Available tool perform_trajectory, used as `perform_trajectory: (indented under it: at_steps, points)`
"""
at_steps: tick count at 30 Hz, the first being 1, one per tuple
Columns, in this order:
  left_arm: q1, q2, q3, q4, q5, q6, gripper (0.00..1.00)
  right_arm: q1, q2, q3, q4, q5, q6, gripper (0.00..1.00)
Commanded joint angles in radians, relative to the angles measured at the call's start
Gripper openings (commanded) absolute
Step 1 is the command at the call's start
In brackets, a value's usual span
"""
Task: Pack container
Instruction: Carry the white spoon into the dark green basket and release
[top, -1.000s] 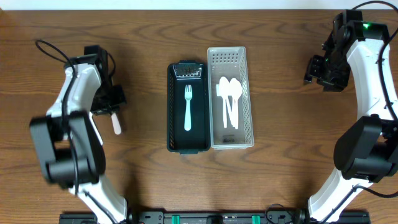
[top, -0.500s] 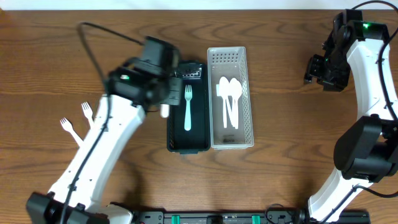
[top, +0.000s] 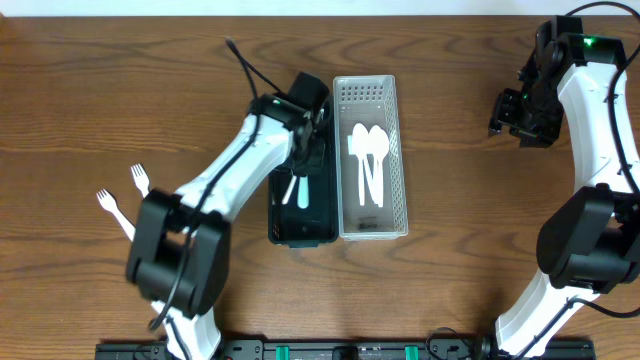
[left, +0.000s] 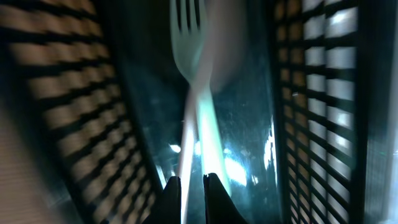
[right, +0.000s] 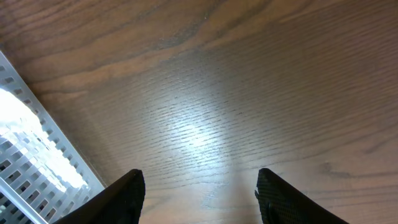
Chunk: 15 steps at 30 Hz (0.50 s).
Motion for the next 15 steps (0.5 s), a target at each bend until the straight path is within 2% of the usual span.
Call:
perform_trajectory:
  at_steps: [1, 8, 11, 12, 13, 15]
  points:
    - [0.002, 0.041, 0.006, -0.002, 0.044, -0.009, 0.06, 0.002, 0.006, -0.002, -0.005, -0.004, -0.013, 0.61]
    - [0.002, 0.015, 0.007, -0.005, 0.037, 0.011, 0.06, 0.002, 0.006, -0.002, -0.006, -0.004, -0.013, 0.61]
    - [0.002, -0.037, 0.011, -0.011, -0.001, 0.027, 0.10, 0.002, 0.006, -0.002, -0.006, -0.004, -0.013, 0.61]
    - [0.002, -0.062, 0.017, -0.019, -0.024, 0.035, 0.17, 0.002, 0.006, -0.002, -0.005, -0.003, -0.014, 0.61]
    - [0.002, -0.086, 0.024, -0.033, -0.048, 0.042, 0.29, 0.002, 0.006, -0.002, -0.006, -0.003, -0.014, 0.61]
    - [0.002, -0.149, 0.045, -0.079, -0.108, 0.061, 0.41, 0.002, 0.006, -0.002, -0.003, -0.003, -0.014, 0.62]
